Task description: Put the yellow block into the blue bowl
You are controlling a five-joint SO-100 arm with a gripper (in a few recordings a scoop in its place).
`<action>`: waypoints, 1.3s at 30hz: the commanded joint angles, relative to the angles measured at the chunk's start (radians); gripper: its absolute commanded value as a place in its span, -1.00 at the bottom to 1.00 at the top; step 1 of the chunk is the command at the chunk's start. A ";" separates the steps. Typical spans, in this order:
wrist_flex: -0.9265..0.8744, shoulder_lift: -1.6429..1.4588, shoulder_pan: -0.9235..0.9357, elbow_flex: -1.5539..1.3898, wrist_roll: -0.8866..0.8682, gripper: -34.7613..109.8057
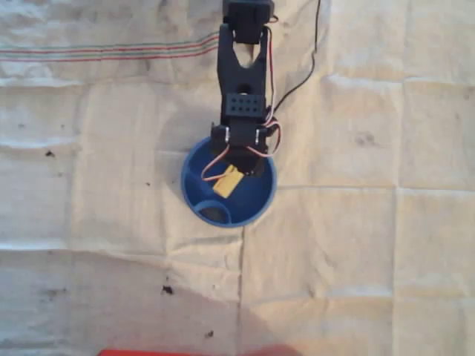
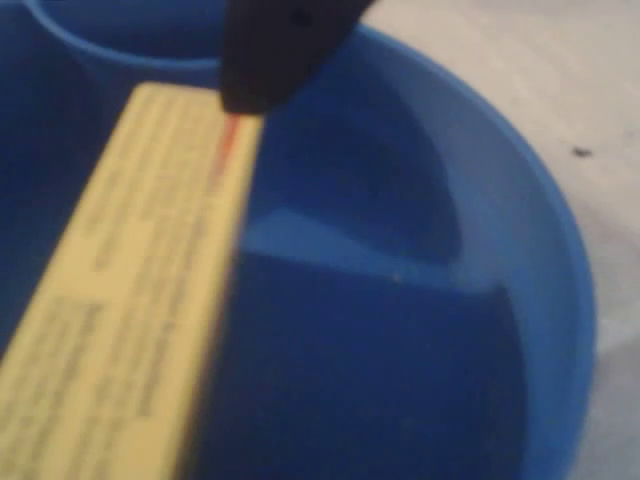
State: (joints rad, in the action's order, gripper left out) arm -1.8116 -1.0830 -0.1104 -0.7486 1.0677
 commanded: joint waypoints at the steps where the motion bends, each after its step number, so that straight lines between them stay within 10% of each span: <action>1: -0.014 -0.146 -0.002 0.077 -0.014 -0.55; 18: -0.018 -0.663 -0.143 -0.021 -0.376 -0.52; 39: 0.330 -1.618 -0.451 -1.157 -0.940 -0.52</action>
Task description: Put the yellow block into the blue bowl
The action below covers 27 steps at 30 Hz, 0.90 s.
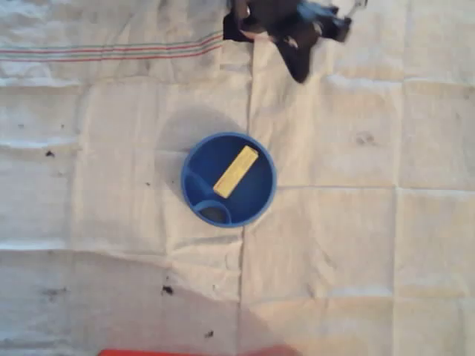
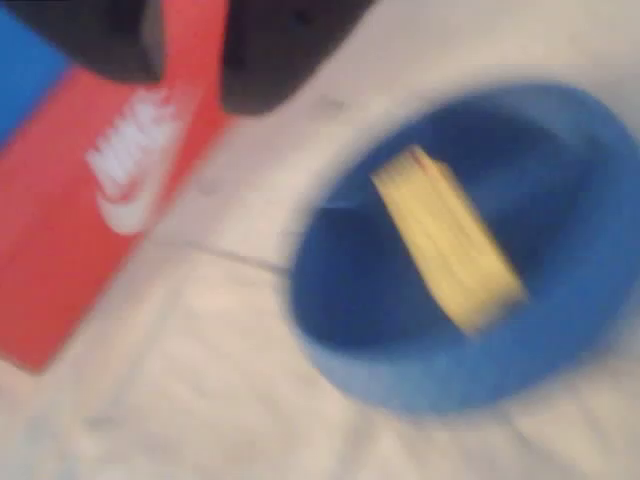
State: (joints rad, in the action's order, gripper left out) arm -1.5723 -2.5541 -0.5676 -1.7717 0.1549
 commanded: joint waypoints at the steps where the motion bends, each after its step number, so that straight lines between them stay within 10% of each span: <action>1: 0.115 -0.195 0.006 -0.187 -0.032 -0.52; 27: 0.242 -0.686 -0.006 -0.821 -0.095 -0.52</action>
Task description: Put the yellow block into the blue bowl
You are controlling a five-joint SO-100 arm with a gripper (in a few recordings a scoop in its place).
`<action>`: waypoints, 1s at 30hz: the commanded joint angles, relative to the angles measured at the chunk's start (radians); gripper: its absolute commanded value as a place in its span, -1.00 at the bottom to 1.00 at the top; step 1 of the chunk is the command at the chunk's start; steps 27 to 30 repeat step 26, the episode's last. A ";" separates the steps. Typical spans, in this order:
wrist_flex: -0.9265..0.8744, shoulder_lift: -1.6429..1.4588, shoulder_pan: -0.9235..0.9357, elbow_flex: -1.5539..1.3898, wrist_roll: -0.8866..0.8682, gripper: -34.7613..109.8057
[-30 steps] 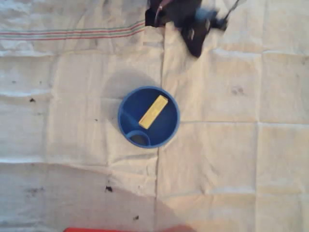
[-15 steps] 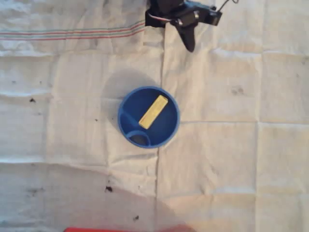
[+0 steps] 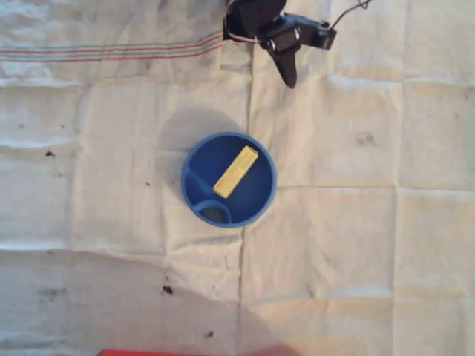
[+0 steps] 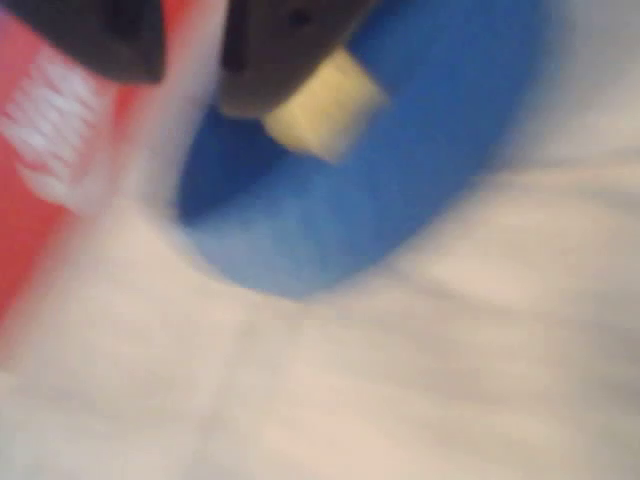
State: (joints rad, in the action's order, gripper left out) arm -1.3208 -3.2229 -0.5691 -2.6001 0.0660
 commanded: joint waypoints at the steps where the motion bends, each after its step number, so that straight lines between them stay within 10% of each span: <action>1: -0.009 -0.017 -0.005 -0.002 -0.006 -0.52; 30: 0.029 -0.017 0.002 -0.268 -0.006 -0.52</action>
